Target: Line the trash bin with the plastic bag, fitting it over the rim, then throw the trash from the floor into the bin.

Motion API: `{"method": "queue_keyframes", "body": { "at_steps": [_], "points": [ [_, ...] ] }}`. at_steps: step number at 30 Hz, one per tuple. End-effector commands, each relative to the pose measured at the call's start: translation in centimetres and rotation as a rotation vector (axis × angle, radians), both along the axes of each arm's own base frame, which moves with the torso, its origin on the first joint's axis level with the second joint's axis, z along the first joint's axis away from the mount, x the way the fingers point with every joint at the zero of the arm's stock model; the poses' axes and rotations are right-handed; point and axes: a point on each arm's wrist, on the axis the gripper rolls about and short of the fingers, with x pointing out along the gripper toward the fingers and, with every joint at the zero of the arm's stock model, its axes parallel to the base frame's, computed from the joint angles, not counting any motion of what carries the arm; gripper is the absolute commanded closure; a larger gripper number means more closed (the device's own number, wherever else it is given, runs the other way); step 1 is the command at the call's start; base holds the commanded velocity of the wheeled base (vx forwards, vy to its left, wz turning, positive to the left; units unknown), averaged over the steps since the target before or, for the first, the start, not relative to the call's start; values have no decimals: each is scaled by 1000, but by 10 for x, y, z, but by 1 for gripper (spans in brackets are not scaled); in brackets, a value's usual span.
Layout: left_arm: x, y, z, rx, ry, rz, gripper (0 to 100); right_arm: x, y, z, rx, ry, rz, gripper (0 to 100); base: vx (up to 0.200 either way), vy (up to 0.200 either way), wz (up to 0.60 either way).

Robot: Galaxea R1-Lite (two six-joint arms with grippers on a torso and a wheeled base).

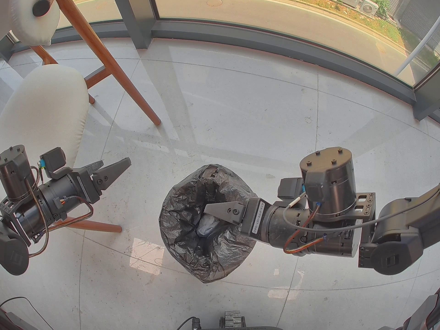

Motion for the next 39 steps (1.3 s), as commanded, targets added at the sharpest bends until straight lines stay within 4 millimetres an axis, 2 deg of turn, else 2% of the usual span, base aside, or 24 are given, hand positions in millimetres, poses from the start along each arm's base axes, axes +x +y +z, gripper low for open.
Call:
{"method": "queue_keyframes", "body": {
  "at_steps": [1,7,10,15,19,22,24,27,31,36,37,39],
  "points": [
    [-1,0,-1,1,4,4,0,-3,-5,3,4,-4,-3,0,0,0,0],
    [-1,0,0,1,0,10,0,-6,-13,16,32,-29,-14,0,0,0,0],
    [0,-1,2,-2,-9,6,0,-8,-25,25,53,-48,-33,0,0,0,0],
    [-2,-12,14,-26,-80,-37,0,-20,-75,53,120,-118,-128,0,0,0,0],
    [-15,-15,24,-34,-140,-30,0,-34,-109,63,136,-174,-187,0,0,0,0],
    [-21,-16,29,-37,-162,-16,0,-40,-121,66,127,-210,-203,0,0,0,0],
    [-35,-12,42,-53,-222,26,0,-55,-145,66,62,-303,-219,0,0,0,0],
    [-52,-4,47,-56,-264,90,0,-75,-171,69,-21,-441,-241,0,0,0,0],
    [-77,5,38,-3,-278,169,0,-93,-194,71,-83,-545,-294,0,0,0,0],
    [-112,15,23,75,-275,262,0,-117,-217,58,-130,-599,-375,0,0,0,0],
    [-112,15,23,75,-275,262,0,-117,-217,58,-130,-599,-375,0,0,0,0],
    [-132,21,22,77,-270,325,0,-132,-231,49,-167,-635,-463,0,0,0,0]
  ]
}}
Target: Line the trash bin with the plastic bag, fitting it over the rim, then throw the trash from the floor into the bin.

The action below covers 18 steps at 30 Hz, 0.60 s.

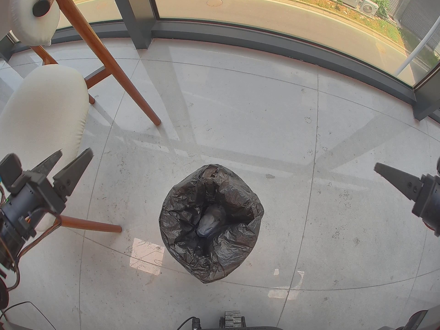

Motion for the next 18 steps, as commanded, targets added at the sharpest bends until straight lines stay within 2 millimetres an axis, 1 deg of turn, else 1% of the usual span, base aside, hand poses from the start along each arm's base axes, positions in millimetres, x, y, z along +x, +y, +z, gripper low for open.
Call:
{"method": "queue_keyframes", "body": {
  "at_steps": [1,3,4,5,7,8,9,11,13,14,17,18],
  "points": [
    [-55,15,0,4,-52,115,0,-46,-37,-13,-24,-134,-180,0,0,0,0],
    [-69,19,-2,2,-47,141,0,-58,-42,-18,-43,-174,-209,0,0,0,0],
    [-73,20,-2,2,-46,147,0,-61,-43,-18,-47,-184,-213,0,0,0,0],
    [-85,24,-5,-1,-38,169,0,-72,-45,-23,-66,-226,-220,0,0,0,0],
    [-99,27,-9,-7,-36,196,0,-83,-47,-28,-96,-270,-232,0,0,0,0],
    [-101,28,-10,-7,-34,201,0,-84,-48,-29,-103,-275,-235,0,0,0,0],
    [-113,31,-13,-16,-45,231,0,-90,-49,-32,-133,-304,-255,0,0,0,0],
    [-128,35,-18,-19,-58,277,0,-96,-50,-37,-165,-331,-276,0,0,0,0],
    [-128,35,-19,-18,-57,280,0,-97,-50,-38,-167,-332,-278,0,0,0,0],
    [-146,37,-30,-14,-66,318,0,-105,-51,-50,-203,-355,-307,0,0,0,0],
    [-166,36,-47,-1,-80,250,0,-114,-52,-69,-242,-375,-298,0,0,0,0],
    [-167,36,-49,0,-79,244,0,-115,-52,-70,-242,-379,-295,0,0,0,0]
  ]
}}
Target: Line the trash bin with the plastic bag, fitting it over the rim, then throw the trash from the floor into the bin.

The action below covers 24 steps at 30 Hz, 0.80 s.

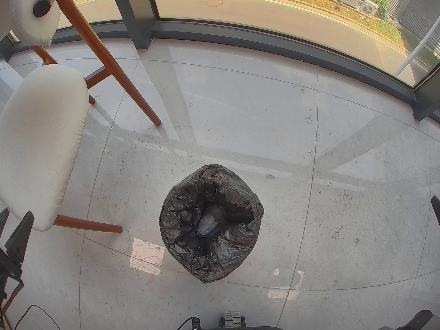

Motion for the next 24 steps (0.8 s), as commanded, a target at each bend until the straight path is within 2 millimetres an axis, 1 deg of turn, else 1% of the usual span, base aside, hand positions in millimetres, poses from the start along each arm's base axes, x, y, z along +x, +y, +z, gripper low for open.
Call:
{"method": "queue_keyframes", "body": {
  "at_steps": [1,4,6,9,11,12,13,15,16,18,19,21,24],
  "points": [
    [-52,3,-27,2,-124,-14,0,-31,-3,-38,-81,-101,-37,0,0,0,0],
    [-58,2,-36,9,-117,-62,0,-36,-2,-53,-107,-106,-19,0,0,0,0],
    [-56,2,-41,11,-103,-73,0,-39,-2,-58,-113,-97,-14,0,0,0,0],
    [-51,1,-53,21,-70,-89,0,-51,-3,-79,-137,-45,-2,0,0,0,0],
    [-48,0,-61,27,-45,-117,0,-52,-3,-88,-166,14,-5,0,0,0,0],
    [-48,0,-62,27,-42,-122,0,-52,-3,-89,-171,22,-6,0,0,0,0],
    [-46,0,-67,41,-25,-144,0,-53,-2,-93,-179,47,-24,0,0,0,0],
    [-45,-1,-70,58,-16,-150,0,-55,-2,-94,-177,26,-27,0,0,0,0],
    [-43,-1,-77,93,2,-151,0,-57,-1,-94,-188,2,1,0,0,0,0],
    [-41,-1,-90,158,46,-152,0,-57,-1,-95,-195,8,19,0,0,0,0],
    [-41,-1,-93,198,67,-147,0,-57,-1,-95,-201,8,18,0,0,0,0],
    [-41,-1,-96,246,92,-143,0,-57,-1,-95,-205,8,14,0,0,0,0],
    [-40,0,-95,249,90,-108,0,-57,-1,-95,-205,9,7,0,0,0,0]
  ]
}}
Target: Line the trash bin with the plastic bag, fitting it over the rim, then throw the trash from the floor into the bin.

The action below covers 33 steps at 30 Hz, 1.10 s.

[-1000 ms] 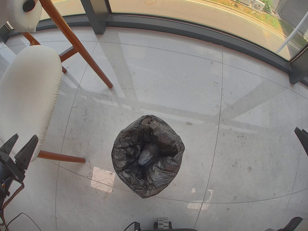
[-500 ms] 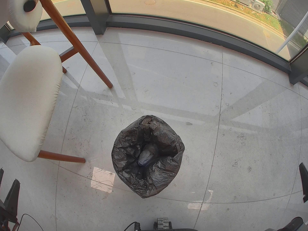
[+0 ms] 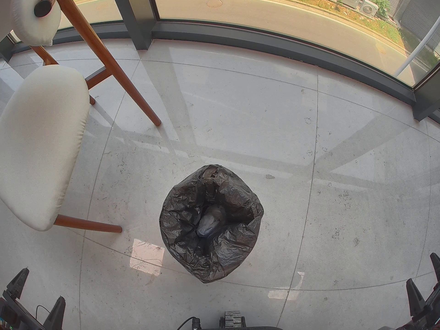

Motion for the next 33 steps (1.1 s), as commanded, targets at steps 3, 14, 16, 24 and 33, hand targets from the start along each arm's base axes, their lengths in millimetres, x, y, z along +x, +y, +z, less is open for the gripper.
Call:
{"method": "queue_keyframes", "body": {
  "at_steps": [3,14,16,24,33],
  "points": [
    [2,3,-14,-15,100,130,0,-2,-1,-6,-2,-20,-61,0,0,0,0],
    [-4,1,-15,-41,22,163,0,-2,-1,-6,-66,-28,-68,0,0,0,0],
    [-4,1,-15,-39,21,160,0,-2,-1,-6,-66,-3,-66,0,0,0,0],
    [-4,1,-15,-61,19,172,0,-1,-6,-8,21,4,-263,0,0,0,0],
    [-4,2,-15,-58,20,180,0,-1,-3,-12,-62,34,-158,0,0,0,0]
  ]
}}
